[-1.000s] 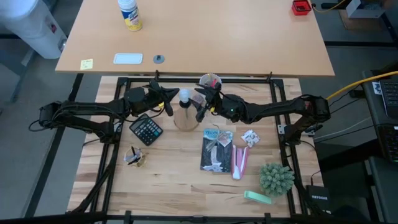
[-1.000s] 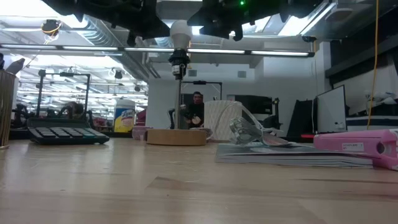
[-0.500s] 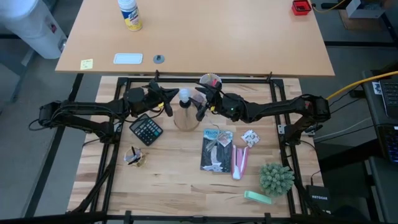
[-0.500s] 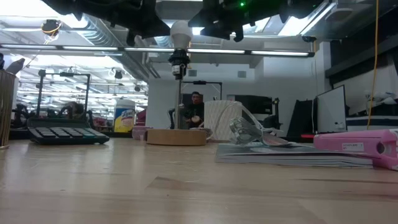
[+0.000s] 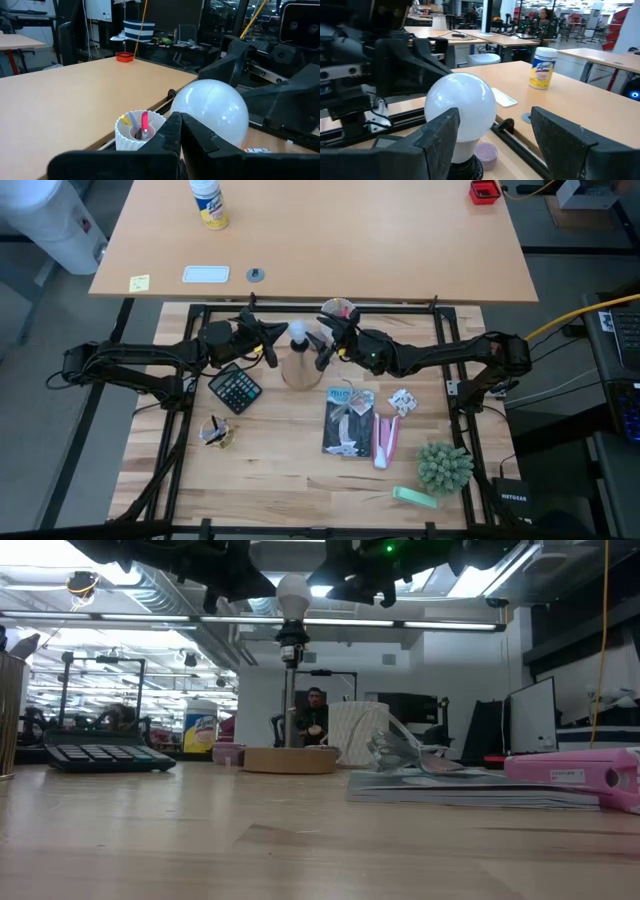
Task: Screw lightbulb
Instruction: Remove the lightbulb from the lamp
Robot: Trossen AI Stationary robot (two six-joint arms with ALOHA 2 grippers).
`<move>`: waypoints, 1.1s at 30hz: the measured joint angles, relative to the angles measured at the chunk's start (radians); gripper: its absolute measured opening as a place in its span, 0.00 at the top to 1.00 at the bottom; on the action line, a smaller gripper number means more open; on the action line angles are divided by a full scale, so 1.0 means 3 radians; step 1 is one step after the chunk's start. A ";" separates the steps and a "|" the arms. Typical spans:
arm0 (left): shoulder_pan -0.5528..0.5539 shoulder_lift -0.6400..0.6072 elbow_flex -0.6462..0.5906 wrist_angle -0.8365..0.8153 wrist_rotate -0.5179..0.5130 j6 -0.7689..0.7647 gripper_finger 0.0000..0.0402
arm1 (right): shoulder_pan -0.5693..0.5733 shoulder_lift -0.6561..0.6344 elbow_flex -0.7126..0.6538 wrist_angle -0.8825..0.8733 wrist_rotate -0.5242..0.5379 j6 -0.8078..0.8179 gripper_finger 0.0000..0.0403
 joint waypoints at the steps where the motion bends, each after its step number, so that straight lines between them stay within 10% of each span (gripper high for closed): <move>1: 0.0000 0.0000 -0.0001 0.0000 0.0006 0.0000 1.00 | 0.0000 0.0000 0.0000 0.0000 0.0016 0.0000 0.37; 33: -0.0226 -0.0113 0.0004 0.0368 -0.0116 0.0314 1.00 | -0.0037 -0.0149 -0.0001 -0.0149 0.0285 -0.0221 0.37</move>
